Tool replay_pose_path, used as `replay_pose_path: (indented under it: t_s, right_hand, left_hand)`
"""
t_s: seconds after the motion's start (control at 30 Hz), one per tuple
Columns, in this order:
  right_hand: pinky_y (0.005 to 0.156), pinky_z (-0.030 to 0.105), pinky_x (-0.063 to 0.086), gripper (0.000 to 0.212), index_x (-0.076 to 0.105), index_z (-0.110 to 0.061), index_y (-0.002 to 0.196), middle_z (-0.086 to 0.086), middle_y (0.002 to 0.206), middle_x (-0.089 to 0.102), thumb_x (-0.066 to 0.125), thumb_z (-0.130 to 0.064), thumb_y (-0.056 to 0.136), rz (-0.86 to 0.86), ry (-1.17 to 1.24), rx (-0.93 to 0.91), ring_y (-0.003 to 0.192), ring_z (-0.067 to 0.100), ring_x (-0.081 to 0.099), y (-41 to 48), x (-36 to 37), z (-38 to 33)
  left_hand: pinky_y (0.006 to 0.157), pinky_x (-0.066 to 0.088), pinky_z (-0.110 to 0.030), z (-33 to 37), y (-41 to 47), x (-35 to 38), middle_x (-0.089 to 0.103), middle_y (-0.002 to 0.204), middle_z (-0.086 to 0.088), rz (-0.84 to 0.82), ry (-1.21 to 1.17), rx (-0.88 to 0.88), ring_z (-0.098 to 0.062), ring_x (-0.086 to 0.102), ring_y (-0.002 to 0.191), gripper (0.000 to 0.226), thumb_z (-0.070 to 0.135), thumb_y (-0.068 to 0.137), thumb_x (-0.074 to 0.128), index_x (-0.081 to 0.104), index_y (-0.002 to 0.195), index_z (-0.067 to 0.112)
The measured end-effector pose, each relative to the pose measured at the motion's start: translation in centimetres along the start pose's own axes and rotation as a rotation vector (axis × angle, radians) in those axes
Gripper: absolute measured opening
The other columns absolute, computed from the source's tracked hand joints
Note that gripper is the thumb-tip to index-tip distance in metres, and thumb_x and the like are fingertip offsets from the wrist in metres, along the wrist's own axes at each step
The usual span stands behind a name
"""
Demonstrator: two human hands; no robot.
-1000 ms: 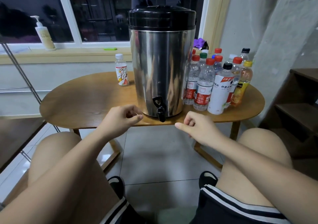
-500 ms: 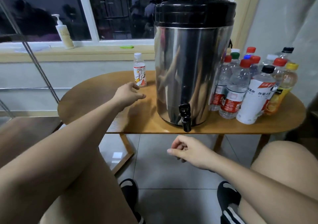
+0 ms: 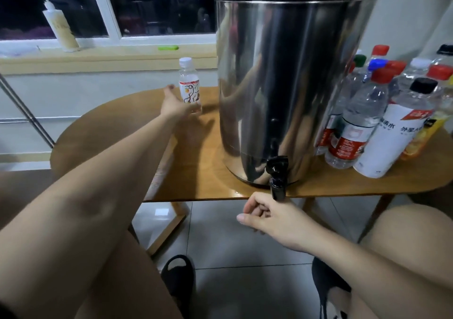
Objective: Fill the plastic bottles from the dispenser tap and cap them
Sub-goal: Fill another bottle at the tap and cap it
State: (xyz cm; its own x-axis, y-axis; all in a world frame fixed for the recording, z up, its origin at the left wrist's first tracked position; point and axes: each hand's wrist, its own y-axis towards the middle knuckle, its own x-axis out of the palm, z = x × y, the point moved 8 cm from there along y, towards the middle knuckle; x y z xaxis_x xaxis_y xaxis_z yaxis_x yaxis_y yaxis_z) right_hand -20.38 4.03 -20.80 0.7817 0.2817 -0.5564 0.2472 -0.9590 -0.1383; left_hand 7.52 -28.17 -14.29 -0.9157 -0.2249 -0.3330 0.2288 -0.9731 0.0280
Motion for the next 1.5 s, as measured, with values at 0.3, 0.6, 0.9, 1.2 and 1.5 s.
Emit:
replay_pose_path:
  t_s: [0.3,0.6,0.9,1.2,1.5]
  right_hand:
    - [0.087,0.052,0.061,0.024,0.071,-0.032,0.096,0.006,0.091,0.074,0.081,-0.054,0.092,0.014,0.089,0.008,0.087,0.023,0.073,0.0,0.1,1.2]
    - [0.088,0.051,0.063,0.021,0.072,-0.031,0.095,0.002,0.088,0.075,0.082,-0.050,0.093,0.013,0.102,0.004,0.085,0.018,0.075,0.7,0.3,1.7]
    - [0.086,0.049,0.064,0.026,0.072,-0.030,0.100,0.003,0.093,0.077,0.083,-0.051,0.091,-0.008,0.091,-0.005,0.088,0.017,0.076,0.1,0.8,0.8]
    - [0.082,0.047,0.064,0.032,0.072,-0.032,0.101,-0.001,0.100,0.074,0.085,-0.057,0.086,-0.046,0.061,-0.047,0.090,0.026,0.075,-2.9,1.4,0.3]
    - [0.096,0.044,0.063,0.074,0.067,-0.038,0.123,-0.013,0.114,0.075,0.082,-0.085,0.067,0.009,0.102,-0.098,0.106,0.006,0.073,-5.5,0.3,0.5]
  left_hand:
    - [0.081,0.068,-0.055,-1.2,1.3,2.7,0.065,0.139,-0.006,-0.038,-0.242,0.007,-0.030,0.074,0.115,0.099,0.008,0.085,0.089,0.026,0.160,0.022]
    - [0.072,0.067,-0.033,-1.9,1.8,1.2,0.067,0.128,-0.004,0.097,-0.016,0.030,-0.022,0.074,0.109,0.082,0.049,0.060,0.099,0.056,0.125,0.023]
    - [0.088,0.064,-0.037,2.6,-9.1,-3.2,0.076,0.115,0.006,-0.002,0.084,0.181,-0.011,0.076,0.100,0.066,0.039,0.078,0.096,0.059,0.129,0.019]
    - [0.083,0.060,-0.027,1.7,-26.1,-5.6,0.076,0.119,0.011,-0.181,0.074,0.181,-0.006,0.075,0.106,0.064,0.041,0.082,0.094,0.056,0.133,0.028]
    - [0.102,0.059,-0.041,-2.9,-38.3,-0.7,0.076,0.122,0.016,-0.426,0.193,0.218,-0.004,0.072,0.113,0.074,0.048,0.078,0.094,0.053,0.139,0.039]
